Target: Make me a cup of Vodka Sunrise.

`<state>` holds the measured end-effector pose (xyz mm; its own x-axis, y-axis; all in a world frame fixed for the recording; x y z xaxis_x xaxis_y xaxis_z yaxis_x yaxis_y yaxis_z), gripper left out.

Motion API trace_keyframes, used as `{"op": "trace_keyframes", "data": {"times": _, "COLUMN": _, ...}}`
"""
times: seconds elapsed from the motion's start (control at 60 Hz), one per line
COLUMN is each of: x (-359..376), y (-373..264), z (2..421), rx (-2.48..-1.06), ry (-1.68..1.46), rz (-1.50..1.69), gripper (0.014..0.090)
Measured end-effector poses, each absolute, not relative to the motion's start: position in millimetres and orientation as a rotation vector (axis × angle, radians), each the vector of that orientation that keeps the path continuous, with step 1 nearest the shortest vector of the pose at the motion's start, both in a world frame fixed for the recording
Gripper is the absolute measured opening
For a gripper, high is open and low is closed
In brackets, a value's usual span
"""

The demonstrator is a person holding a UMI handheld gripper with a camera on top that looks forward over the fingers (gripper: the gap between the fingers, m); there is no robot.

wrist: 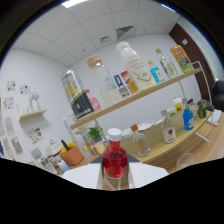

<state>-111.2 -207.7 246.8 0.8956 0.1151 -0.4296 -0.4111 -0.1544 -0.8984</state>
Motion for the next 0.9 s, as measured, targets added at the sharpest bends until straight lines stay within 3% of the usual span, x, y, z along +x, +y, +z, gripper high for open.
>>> {"op": "trace_keyframes", "data": {"times": 0.25, "x": -145, "y": -191, "z": 123, "rx": -1.881, "ry": 0.060, "rz": 0.150, "gripper": 0.0340}}
{"op": "trace_keyframes", "data": {"times": 0.467, "x": -159, "y": -187, "z": 51, "rx": -2.027, "ry": 0.019, "rz": 0.069, "gripper": 0.0342}}
{"op": "trace_keyframes", "data": {"times": 0.617, "x": -158, "y": -192, "z": 23, "rx": -2.113, "ry": 0.024, "rz": 0.038, "gripper": 0.0341}}
{"op": "trace_keyframes", "data": {"times": 0.9, "x": -158, "y": -198, "z": 13, "rx": -2.171, "ry": 0.011, "rz": 0.017, "gripper": 0.0351}}
